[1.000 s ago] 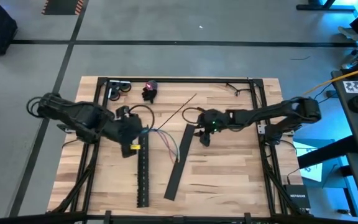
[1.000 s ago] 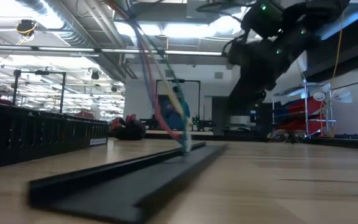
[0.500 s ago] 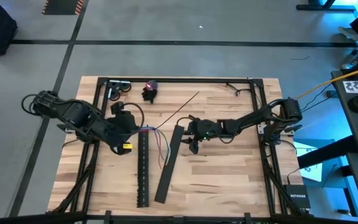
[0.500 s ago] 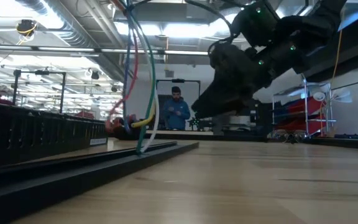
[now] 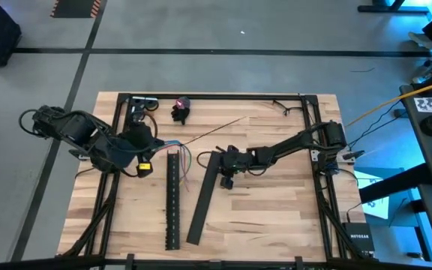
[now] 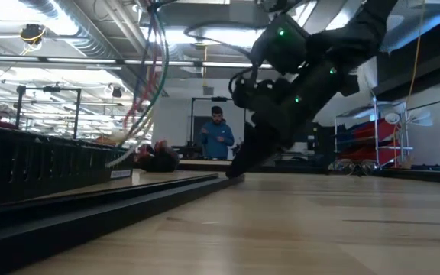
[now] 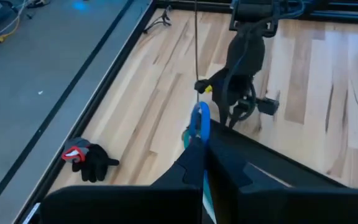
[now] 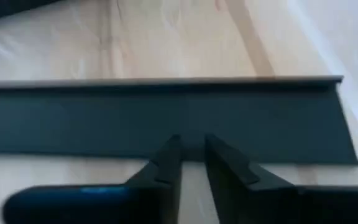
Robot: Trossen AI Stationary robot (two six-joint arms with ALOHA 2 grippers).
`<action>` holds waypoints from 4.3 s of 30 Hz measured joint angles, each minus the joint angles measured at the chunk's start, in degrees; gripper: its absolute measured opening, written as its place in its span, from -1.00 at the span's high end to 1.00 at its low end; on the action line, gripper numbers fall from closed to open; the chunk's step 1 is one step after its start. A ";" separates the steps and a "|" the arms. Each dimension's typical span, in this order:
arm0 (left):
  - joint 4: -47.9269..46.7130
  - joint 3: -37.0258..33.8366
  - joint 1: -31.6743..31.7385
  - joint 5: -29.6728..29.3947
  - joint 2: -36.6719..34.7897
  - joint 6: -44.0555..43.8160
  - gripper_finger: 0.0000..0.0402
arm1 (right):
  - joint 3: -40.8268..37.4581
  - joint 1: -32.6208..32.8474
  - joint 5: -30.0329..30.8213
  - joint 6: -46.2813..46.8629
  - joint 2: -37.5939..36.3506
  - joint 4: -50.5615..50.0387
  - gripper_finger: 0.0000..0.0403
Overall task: Ziptie cables
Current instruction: Adjust the black cable duct
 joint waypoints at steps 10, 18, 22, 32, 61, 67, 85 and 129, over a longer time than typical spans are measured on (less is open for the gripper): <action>-0.24 -0.26 0.02 0.04 -0.02 -1.90 0.99 | 2.43 -1.07 10.69 -1.39 -4.70 -32.99 0.97; -0.16 -0.28 -0.33 0.15 0.00 -1.96 0.99 | 1.98 -1.18 17.35 -1.35 -13.77 -54.99 0.96; 0.90 -0.28 -0.33 -0.60 0.00 -0.70 0.99 | 1.96 -1.05 15.86 -1.33 -18.53 -51.64 0.95; 1.48 -0.28 -0.33 -7.88 -6.11 -0.19 0.99 | 2.11 -0.97 0.25 7.05 -19.77 -13.11 0.45; 1.28 -0.28 -0.31 -18.97 -12.76 -2.88 0.99 | 41.00 0.54 3.07 22.25 21.40 -9.94 -0.27; 1.27 -0.26 -0.33 -18.88 -12.16 -3.30 0.99 | 42.89 1.33 2.80 22.37 24.92 -11.24 -0.19; 1.27 -0.27 -0.33 -18.67 -11.75 -2.73 0.99 | 45.81 1.22 -3.86 6.94 25.03 -24.46 0.79; 1.33 -0.28 -0.35 -15.42 -10.42 -2.52 0.99 | 54.65 5.42 -24.70 21.72 31.49 -9.15 0.86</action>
